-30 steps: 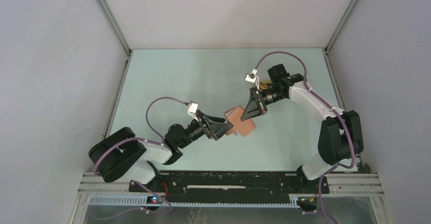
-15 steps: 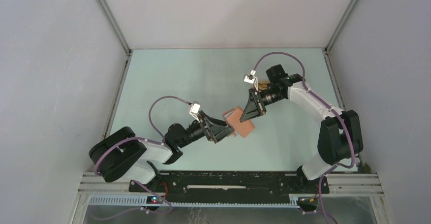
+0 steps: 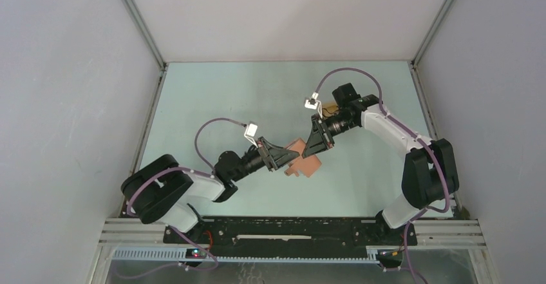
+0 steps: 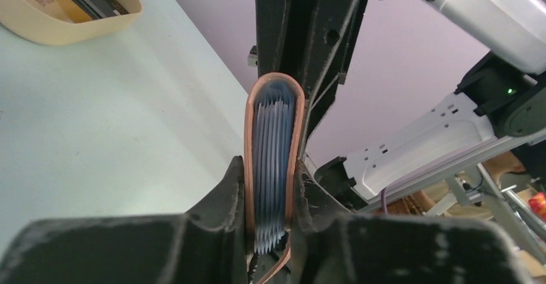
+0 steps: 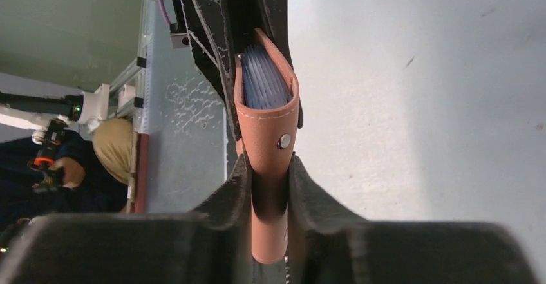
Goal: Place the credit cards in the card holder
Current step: Close the card holder at the center of the board.
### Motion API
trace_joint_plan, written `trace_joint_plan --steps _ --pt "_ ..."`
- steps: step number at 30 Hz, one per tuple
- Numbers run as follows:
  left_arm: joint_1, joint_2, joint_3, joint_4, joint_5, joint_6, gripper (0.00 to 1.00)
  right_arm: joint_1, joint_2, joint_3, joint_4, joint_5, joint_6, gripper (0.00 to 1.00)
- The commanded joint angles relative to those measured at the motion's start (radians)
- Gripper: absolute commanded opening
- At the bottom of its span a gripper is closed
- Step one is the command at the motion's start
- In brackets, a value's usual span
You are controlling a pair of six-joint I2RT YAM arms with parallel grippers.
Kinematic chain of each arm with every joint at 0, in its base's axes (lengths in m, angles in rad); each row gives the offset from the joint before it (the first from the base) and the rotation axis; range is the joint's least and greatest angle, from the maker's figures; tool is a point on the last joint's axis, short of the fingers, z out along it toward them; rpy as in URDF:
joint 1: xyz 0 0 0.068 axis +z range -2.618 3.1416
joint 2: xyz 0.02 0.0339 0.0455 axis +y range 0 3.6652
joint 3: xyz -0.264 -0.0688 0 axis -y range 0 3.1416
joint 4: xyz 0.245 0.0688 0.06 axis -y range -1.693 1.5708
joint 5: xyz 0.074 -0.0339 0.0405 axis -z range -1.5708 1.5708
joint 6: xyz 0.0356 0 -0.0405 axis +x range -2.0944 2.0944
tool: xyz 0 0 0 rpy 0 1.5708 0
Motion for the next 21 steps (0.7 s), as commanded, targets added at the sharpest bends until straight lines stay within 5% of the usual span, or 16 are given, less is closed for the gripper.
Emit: trace_joint_plan --steps 1,4,11,14,21 --pt "0.001 0.036 0.036 0.053 0.011 -0.061 0.01 0.0 -0.021 0.007 0.01 0.015 0.011 0.32" --pt "0.002 0.055 -0.011 0.114 -0.034 -0.139 0.0 -0.008 -0.077 0.011 0.011 0.078 0.006 0.52" --pt "0.001 0.042 -0.089 0.14 -0.182 -0.424 0.0 0.019 -0.461 -0.038 0.054 0.319 -0.182 0.73" --pt "0.001 0.04 -0.083 0.139 -0.232 -0.543 0.0 0.081 -0.659 -0.195 0.156 0.346 -0.369 0.98" --pt "-0.013 0.13 -0.035 0.139 -0.326 -0.765 0.0 0.271 -0.746 -0.434 0.345 0.598 -0.471 1.0"
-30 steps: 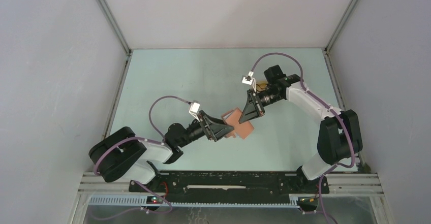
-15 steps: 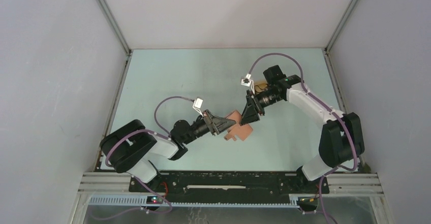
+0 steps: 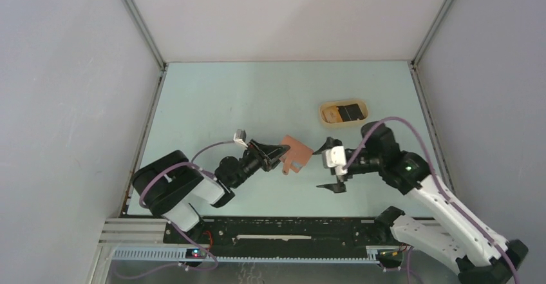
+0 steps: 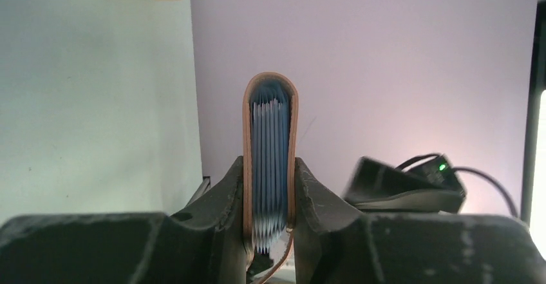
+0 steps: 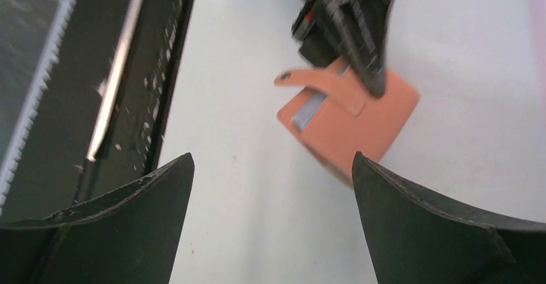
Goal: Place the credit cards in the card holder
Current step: Close the card holder at the center of the board.
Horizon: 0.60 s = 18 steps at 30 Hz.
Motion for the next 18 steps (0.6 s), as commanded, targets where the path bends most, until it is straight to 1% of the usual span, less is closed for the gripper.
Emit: trace_joint_plan --steps 1,5,10,15,18 --pt "-0.016 0.066 0.051 0.074 -0.097 -0.205 0.0 0.088 0.04 -0.114 0.188 0.275 -0.076 1.0" --pt "-0.032 0.111 0.087 0.075 -0.112 -0.251 0.0 0.127 0.021 -0.164 0.324 0.412 -0.054 1.0" --pt "-0.044 0.142 0.116 0.075 -0.12 -0.283 0.0 0.191 0.029 -0.245 0.44 0.548 -0.105 1.0" --pt "-0.052 0.154 0.129 0.075 -0.118 -0.306 0.0 0.222 0.054 -0.268 0.477 0.603 -0.137 1.0" --pt "-0.057 0.15 0.132 0.075 -0.119 -0.31 0.0 0.253 0.076 -0.288 0.541 0.685 -0.14 1.0"
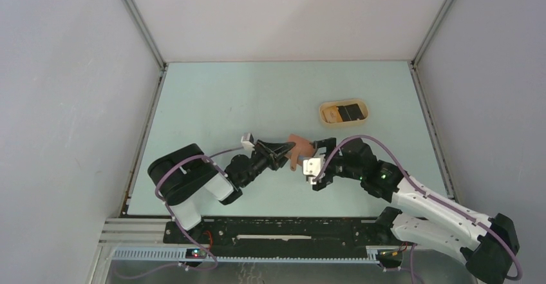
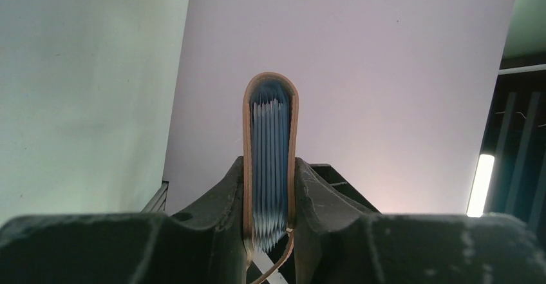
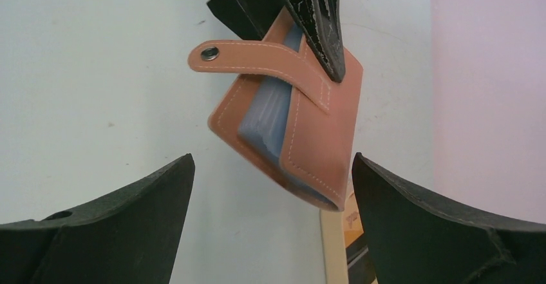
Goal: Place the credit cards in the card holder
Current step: Close the card holder at the center of the board.
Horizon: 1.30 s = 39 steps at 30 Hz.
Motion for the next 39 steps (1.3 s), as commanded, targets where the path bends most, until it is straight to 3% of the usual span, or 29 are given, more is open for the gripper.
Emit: trace_joint_plan --steps 1,5,10,13,17,21,25,31,34,37,39 --pt "-0.012 -0.004 0.05 0.078 -0.015 -0.042 0.0 0.044 0.023 -0.016 0.152 0.142 -0.026 1.0" --pt "-0.019 -0.002 0.057 0.077 -0.015 -0.052 0.0 0.065 0.045 -0.02 0.215 0.193 -0.011 0.96" --pt "-0.025 -0.003 0.064 0.077 -0.009 -0.057 0.0 0.091 0.063 -0.036 0.25 0.232 -0.041 0.85" --pt "-0.026 -0.006 0.065 0.077 -0.003 -0.059 0.0 0.103 0.08 -0.036 0.25 0.24 -0.058 0.75" --pt "-0.028 -0.014 0.066 0.077 0.001 -0.056 0.04 0.131 0.087 -0.04 0.25 0.251 -0.073 0.55" --pt "-0.027 -0.02 0.063 0.078 0.013 -0.048 0.25 0.14 0.085 -0.041 0.278 0.248 -0.067 0.31" --pt "-0.024 -0.054 0.034 0.08 0.017 -0.006 0.59 0.123 0.054 -0.041 0.246 0.205 -0.044 0.17" --pt "0.019 -0.2 -0.117 0.078 0.014 0.188 0.79 -0.004 -0.021 0.007 0.067 -0.027 0.043 0.08" --pt "0.054 -0.304 -0.204 0.077 0.045 0.346 0.96 -0.073 -0.014 0.051 -0.038 -0.207 0.094 0.05" --pt "0.089 -0.432 -0.272 0.052 0.088 0.568 1.0 -0.155 0.057 0.119 -0.171 -0.385 0.139 0.01" --pt "0.105 -0.544 -0.284 -0.051 0.121 0.732 1.0 -0.207 0.133 0.173 -0.253 -0.496 0.178 0.0"
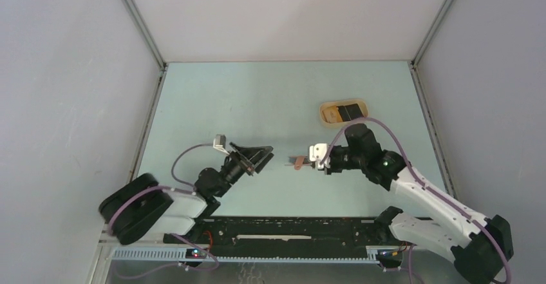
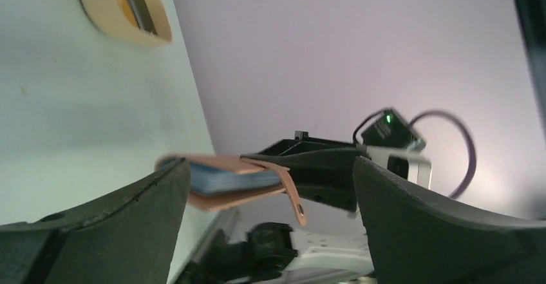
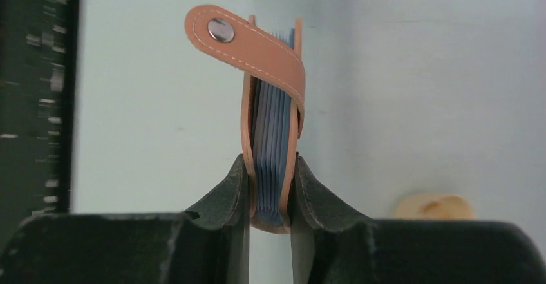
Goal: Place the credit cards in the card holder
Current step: Close the card holder at the center of the board.
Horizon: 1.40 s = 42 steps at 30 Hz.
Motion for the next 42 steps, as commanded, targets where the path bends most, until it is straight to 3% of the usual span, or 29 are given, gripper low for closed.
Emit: trace_joint_plan --steps 1,4,8,12,17,24,31,38,42 --pt "0.029 -0.257 -0.023 -0.168 0.081 0.469 1.0 -0.094 0.138 0.153 -0.216 -0.341 0.114 0.0" --pt "0.022 -0.474 0.088 -0.611 0.096 0.76 1.0 -0.17 0.302 0.275 -0.389 -0.495 0.129 0.0" --pt "0.024 -0.641 0.109 -0.75 0.069 0.976 1.0 -0.254 0.536 0.431 -0.683 -0.652 0.033 0.0" --pt "0.025 -0.66 0.076 -0.667 0.196 1.051 1.0 -0.328 0.744 0.545 -0.943 -0.75 -0.134 0.0" --pt "0.001 -0.515 0.068 -0.592 0.334 1.012 0.95 -0.41 0.929 0.639 -1.239 -0.814 -0.418 0.01" --pt "-0.113 -0.32 0.055 -0.422 0.239 0.968 0.94 -0.429 0.945 0.648 -1.257 -0.83 -0.439 0.03" --pt "-0.118 0.005 0.065 -0.03 0.304 0.792 1.0 -0.422 0.94 0.648 -1.257 -0.845 -0.431 0.04" --pt "-0.119 0.173 0.117 0.069 0.318 0.739 1.0 -0.412 0.941 0.648 -1.257 -0.846 -0.428 0.04" --pt "-0.119 0.217 0.16 0.07 0.341 0.725 0.91 -0.403 0.951 0.648 -1.257 -0.849 -0.426 0.05"
